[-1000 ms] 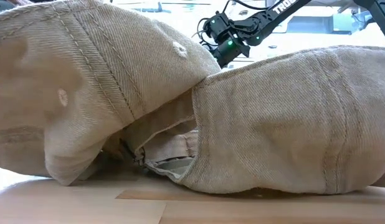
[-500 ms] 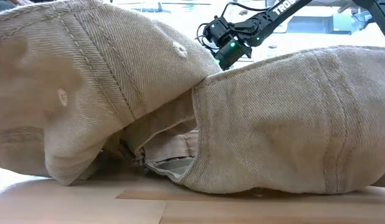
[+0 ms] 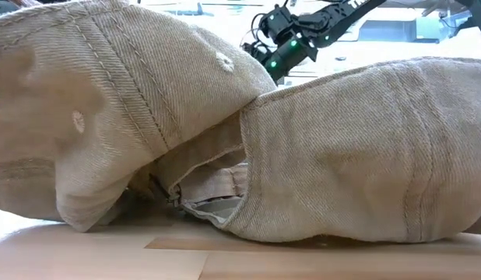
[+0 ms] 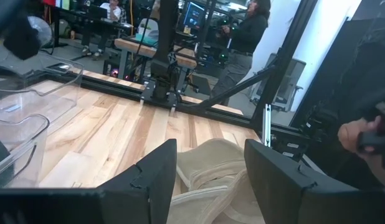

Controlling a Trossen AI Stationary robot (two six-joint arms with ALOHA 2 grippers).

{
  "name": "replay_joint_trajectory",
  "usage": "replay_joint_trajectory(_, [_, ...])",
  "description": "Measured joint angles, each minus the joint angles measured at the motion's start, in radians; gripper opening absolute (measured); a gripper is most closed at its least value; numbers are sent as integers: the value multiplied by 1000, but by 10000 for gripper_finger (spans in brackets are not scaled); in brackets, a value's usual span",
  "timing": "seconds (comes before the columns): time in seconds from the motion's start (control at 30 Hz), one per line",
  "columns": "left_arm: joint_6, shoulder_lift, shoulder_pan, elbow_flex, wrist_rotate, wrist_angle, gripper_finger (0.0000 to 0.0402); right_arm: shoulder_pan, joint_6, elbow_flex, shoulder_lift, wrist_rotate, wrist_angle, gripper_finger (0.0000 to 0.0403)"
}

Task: Pick & Place hat
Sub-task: Put the black cap into the left transparent bin

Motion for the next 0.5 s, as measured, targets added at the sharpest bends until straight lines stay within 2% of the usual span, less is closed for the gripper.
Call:
replay_joint_trajectory(0.17, [0, 0, 0, 0, 0, 0, 186, 15, -12, 0, -45, 46, 4, 1])
replay_joint_trajectory(0.5, [0, 0, 0, 0, 0, -1, 186, 5, -10, -20, -48, 50, -41, 0])
